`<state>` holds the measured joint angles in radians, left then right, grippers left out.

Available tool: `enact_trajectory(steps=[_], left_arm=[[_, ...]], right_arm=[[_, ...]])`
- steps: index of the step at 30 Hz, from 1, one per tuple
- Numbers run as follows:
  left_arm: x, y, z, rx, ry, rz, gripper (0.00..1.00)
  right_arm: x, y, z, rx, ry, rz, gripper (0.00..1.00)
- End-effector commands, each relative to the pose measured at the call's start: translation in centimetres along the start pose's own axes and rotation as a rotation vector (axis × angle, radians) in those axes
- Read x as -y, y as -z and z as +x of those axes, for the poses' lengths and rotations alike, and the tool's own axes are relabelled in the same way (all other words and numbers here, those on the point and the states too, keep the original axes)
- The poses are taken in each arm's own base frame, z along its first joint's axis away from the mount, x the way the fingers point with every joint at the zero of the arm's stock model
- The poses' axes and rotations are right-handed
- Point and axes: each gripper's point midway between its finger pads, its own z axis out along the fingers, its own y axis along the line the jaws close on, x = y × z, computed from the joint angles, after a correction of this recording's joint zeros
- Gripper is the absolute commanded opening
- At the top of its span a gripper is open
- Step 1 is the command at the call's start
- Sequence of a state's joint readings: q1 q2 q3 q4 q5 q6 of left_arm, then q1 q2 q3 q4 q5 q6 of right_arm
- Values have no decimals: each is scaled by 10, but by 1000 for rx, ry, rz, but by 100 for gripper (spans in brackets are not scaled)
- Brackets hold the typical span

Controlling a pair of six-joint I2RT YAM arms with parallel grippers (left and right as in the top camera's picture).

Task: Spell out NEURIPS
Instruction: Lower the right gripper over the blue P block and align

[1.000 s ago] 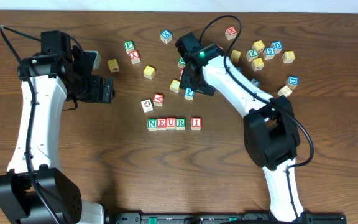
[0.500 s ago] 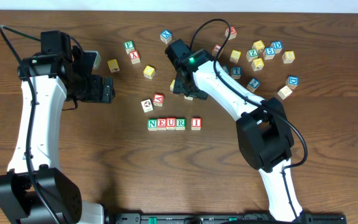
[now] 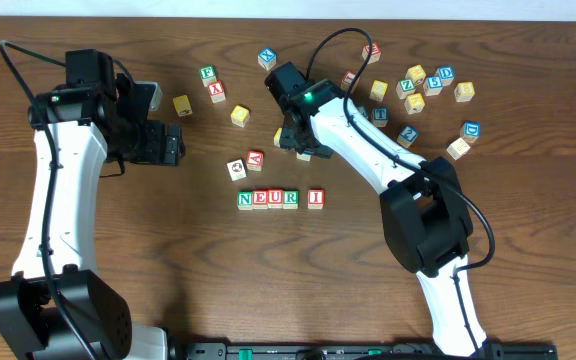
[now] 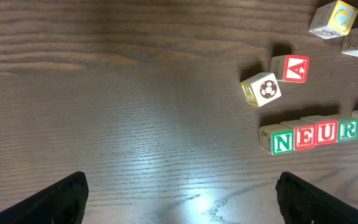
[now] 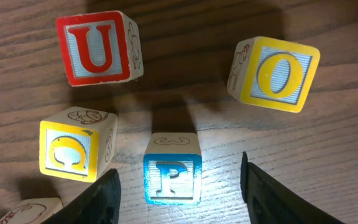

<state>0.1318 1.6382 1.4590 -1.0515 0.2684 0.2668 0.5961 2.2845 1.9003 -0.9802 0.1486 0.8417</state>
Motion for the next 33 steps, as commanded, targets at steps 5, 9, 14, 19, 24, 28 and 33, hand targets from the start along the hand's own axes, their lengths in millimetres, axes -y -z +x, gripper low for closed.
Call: enact_trajectory(steps=[5,9,14,19,24,28,33], left_arm=[[3,10,-6,31,-19,5,95],[3,10,-6,31,-19,5,95],[3,10,-6,31,-19,5,95],[3,10,-6,31,-19,5,95],[3,10,-6,31,-19,5,95],[3,10,-6,31,-19,5,95],[3,10,-6,31,-20,5,95]], right_arm=[[4,-9,5,2,-7,29,57],[6,-13,8,-3,-6,34,57],[9,-19,12,-9,-5,40,57],[8,-19,11,-6,-5,37,45],[7,-19,12,-5,-2,36,33],[4,-18,14,4,7,38,31],[5,-20,15,2,8,42,32]])
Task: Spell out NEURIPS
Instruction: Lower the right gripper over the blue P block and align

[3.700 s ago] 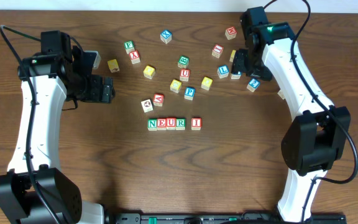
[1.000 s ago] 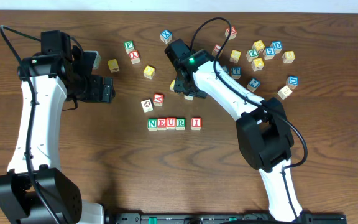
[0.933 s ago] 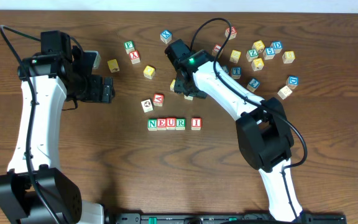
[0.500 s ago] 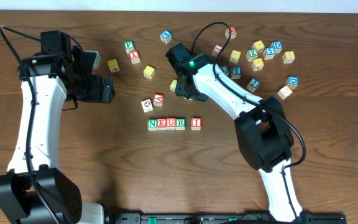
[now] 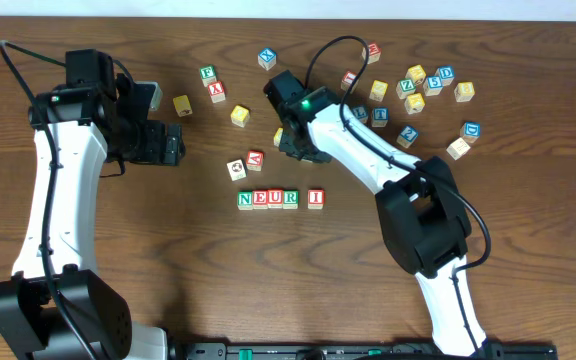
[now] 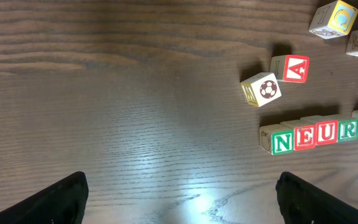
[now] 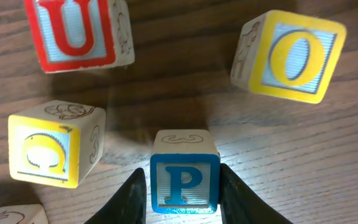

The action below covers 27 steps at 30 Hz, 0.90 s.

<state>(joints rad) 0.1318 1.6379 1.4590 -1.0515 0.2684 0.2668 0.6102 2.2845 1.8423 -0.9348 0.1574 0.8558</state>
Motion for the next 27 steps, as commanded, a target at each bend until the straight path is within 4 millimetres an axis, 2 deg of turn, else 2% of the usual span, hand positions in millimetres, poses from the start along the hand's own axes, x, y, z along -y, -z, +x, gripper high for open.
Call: enact_trajectory(steps=[1,10,27], left_arm=[[3,10,-6,30,-19,5,95],[3,10,-6,30,-19,5,95],[3,10,-6,30,-19,5,95]], right_arm=[[5,-9,5,3,7,31,32],[10,-19,11,-2,9,44,31],[17,-20,-2,21,24,50,35]])
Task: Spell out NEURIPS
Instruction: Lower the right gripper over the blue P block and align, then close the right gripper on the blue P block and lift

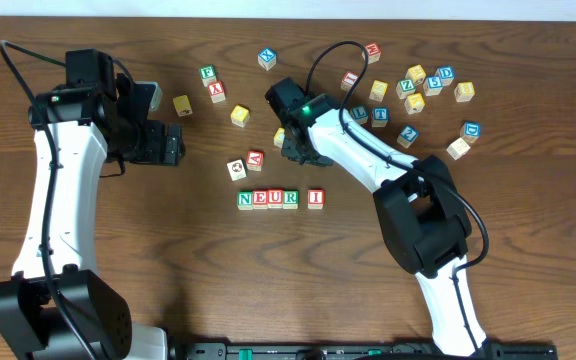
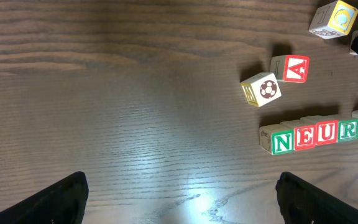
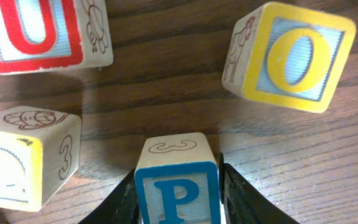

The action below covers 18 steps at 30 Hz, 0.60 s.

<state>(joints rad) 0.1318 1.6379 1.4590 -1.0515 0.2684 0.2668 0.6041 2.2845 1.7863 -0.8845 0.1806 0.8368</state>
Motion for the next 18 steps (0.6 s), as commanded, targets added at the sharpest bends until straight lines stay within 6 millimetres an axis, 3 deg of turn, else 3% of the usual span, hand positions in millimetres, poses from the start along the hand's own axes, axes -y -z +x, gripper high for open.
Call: enact_trajectory(steps=[1,6,14,18], left_arm=[[3,10,-6,30,-19,5,95],[3,10,-6,30,-19,5,95],[3,10,-6,30,-19,5,95],[3,10,-6,31,-19,5,95]], right_arm=[[8,-7,-3,8,9,28,34],[8,-7,-6,14,15,22,33],[7,-7,-7,16,14,22,18],[9,-7,-7,15,21,23,15]])
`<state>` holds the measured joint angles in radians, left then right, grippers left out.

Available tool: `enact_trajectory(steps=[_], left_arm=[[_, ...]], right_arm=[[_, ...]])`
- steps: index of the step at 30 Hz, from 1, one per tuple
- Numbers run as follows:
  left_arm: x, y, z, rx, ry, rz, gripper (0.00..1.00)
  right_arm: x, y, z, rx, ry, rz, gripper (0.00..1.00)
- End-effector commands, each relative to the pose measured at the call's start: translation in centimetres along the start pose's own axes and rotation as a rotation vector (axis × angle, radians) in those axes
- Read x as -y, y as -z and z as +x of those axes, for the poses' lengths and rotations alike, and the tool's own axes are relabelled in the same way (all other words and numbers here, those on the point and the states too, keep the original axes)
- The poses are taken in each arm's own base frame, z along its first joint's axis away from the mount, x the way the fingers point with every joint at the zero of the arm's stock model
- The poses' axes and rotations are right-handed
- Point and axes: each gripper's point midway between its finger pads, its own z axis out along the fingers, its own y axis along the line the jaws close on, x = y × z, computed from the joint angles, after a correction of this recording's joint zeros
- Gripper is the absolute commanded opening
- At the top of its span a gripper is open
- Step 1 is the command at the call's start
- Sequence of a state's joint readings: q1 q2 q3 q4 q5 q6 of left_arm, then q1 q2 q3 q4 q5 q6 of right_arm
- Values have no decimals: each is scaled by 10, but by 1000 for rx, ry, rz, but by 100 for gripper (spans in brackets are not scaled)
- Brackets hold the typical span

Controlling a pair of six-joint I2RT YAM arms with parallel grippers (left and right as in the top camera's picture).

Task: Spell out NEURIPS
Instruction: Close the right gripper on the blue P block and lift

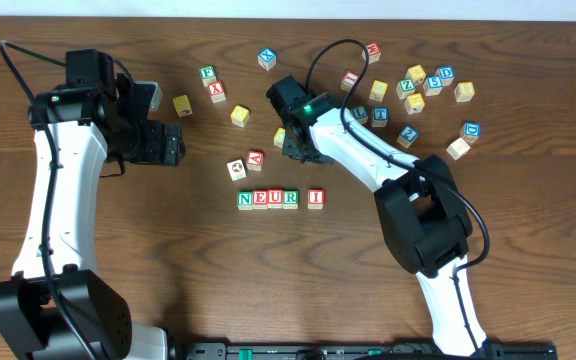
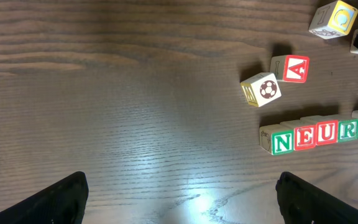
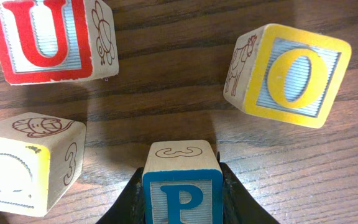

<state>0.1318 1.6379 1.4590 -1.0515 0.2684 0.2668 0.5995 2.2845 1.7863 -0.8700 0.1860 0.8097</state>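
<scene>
A blue P block (image 3: 182, 193) sits between the fingers of my right gripper (image 3: 182, 202), which is shut on it just above the wood. In the overhead view that gripper (image 1: 298, 148) is behind the word row. The row reads N E U R (image 1: 268, 198), then a small gap, then a red I block (image 1: 315, 198). The same row shows at the right of the left wrist view (image 2: 316, 134). My left gripper (image 2: 179, 199) is open over bare wood at the far left (image 1: 168, 145), holding nothing.
Close around the P block lie a red U block (image 3: 45, 40), a yellow O block (image 3: 288, 74) and a yellow-faced block (image 3: 27, 165). A red A block (image 2: 291, 68) and a football block (image 2: 261, 89) lie behind the row. Several loose blocks (image 1: 418, 85) scatter the back right.
The neighbouring U, O and yellow blocks look slightly smaller and show more fully in the right wrist view, so the right gripper stands a little higher, still shut on the P block. The left arm has not moved.
First my right gripper was open with the P block lying between its fingers. Then the fingers stood against both sides of the block. Later the view was closer, with the block gripped, and now it is held slightly higher. The left arm stayed still throughout.
</scene>
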Motion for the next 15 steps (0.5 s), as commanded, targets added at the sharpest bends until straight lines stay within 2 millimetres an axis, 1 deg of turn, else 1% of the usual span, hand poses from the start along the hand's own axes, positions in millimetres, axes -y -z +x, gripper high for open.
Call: enact_trajectory(steps=[1,8,15], left_arm=[[3,10,-6,30,-19,5,95],[3,10,-6,30,-20,5,95],[3,10,-6,30,-20,5,95]], right_arm=[[9,-7,-3,2,6,29,16],[11,-3,-5,5,17,41,15],[18,17,-19,23,28,83,14]])
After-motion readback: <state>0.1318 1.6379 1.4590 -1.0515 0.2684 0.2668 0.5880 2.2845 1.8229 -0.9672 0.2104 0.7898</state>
